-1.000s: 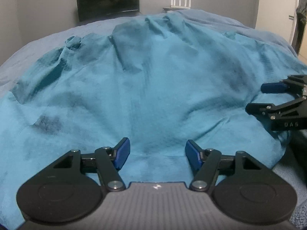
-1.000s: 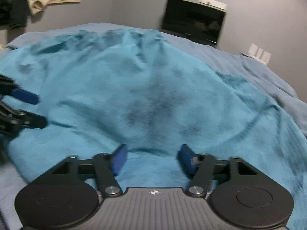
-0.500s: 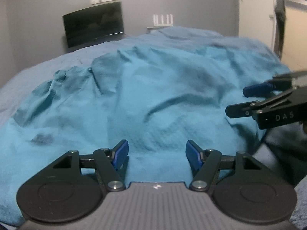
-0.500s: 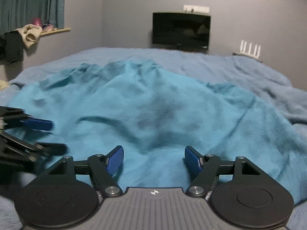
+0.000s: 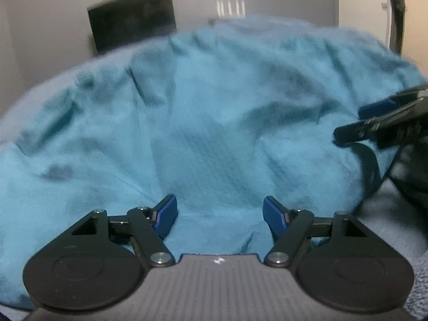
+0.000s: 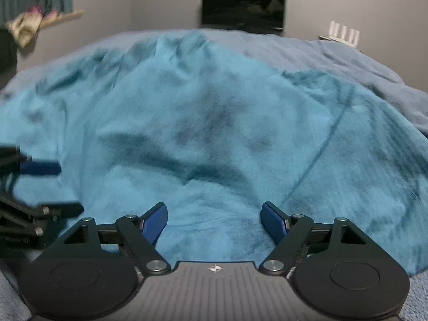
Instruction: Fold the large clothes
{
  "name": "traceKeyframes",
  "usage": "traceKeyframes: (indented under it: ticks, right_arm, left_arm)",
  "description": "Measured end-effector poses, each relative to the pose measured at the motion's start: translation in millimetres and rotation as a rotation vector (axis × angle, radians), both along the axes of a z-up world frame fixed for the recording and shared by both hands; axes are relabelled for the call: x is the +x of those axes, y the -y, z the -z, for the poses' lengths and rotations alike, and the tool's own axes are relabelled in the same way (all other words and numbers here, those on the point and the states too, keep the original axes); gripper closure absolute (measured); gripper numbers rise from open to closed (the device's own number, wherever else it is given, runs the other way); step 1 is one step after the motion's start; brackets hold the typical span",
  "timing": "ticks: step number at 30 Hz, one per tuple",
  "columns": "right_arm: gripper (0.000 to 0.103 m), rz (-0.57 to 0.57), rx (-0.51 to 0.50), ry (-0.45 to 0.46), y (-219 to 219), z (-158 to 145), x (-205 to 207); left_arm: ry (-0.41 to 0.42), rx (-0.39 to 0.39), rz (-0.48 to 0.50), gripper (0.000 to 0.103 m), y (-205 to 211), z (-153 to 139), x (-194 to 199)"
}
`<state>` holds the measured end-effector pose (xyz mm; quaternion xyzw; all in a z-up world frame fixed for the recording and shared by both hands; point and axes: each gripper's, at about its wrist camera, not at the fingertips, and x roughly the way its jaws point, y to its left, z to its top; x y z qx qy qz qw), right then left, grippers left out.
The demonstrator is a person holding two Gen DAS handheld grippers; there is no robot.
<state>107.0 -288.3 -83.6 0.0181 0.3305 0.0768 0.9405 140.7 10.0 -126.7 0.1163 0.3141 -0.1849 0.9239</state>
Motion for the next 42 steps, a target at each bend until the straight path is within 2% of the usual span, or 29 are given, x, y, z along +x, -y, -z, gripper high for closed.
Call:
traceKeyframes:
  ticks: [2, 4, 7, 9, 10, 11, 13, 17, 19, 23, 29, 32, 35, 42]
  right_arm:
    - [0.023, 0.053, 0.140, 0.047, 21.9, -18.5, -14.9]
    - [0.021, 0.112, 0.300, 0.040, 46.5, -31.7, -30.1]
    - [0.023, 0.179, 0.476, 0.005, 75.0, -39.0, -55.1]
    - [0.023, 0.221, 0.485, 0.001, 84.0, -43.5, -67.3]
    - [0.024, 0.254, 0.491, -0.013, 88.5, -43.6, -72.5]
    - [0.027, 0.284, 0.510, -0.036, 93.2, -42.3, -75.7]
    - [0.033, 0.318, 0.535, -0.083, 98.3, -38.2, -77.5]
    - [0.032, 0.332, 0.513, -0.160, 97.6, -29.7, -65.5]
    - [0.034, 0.342, 0.488, -0.189, 94.3, -29.3, -64.5]
    - [0.034, 0.358, 0.515, -0.215, 97.1, -30.7, -66.2]
    - [0.033, 0.428, 0.407, -0.271, 86.5, -20.2, -39.1]
    - [0.030, 0.457, 0.410, -0.257, 85.0, -16.6, -29.2]
    - [0.030, 0.492, 0.443, -0.182, 89.5, -11.5, -25.8]
    - [0.030, 0.487, 0.492, -0.024, 102.0, 5.5, -15.8]
  left_arm:
    - [0.077, -0.043, 0.002, 0.032, -1.9, -11.3, -8.7]
    - [0.131, -0.080, 0.022, 0.030, 0.4, -20.8, -14.9]
    - [0.135, -0.127, 0.102, 0.029, 11.3, -26.2, -19.1]
    - [0.113, -0.078, 0.161, 0.029, 24.9, -20.3, -19.4]
    - [0.090, -0.032, 0.170, 0.027, 32.4, -14.5, -17.1]
    - [0.062, -0.020, 0.178, 0.023, 35.5, -9.2, -13.8]
    - [-0.001, -0.038, 0.161, 0.018, 33.2, -1.3, -3.6]
    - [-0.118, -0.122, 0.116, 0.010, 20.2, 11.1, 16.2]
    - [-0.123, -0.115, 0.116, 0.010, 21.5, 13.7, 18.6]
    - [-0.111, -0.100, 0.120, 0.008, 24.9, 15.8, 18.2]
    - [-0.100, -0.112, 0.125, 0.007, 22.6, 14.9, 18.7]
    - [-0.103, -0.130, 0.125, 0.007, 20.1, 14.1, 18.4]
    - [-0.101, -0.143, 0.124, 0.007, 19.3, 13.0, 17.6]
    - [-0.105, -0.149, 0.122, 0.007, 18.6, 13.2, 17.7]
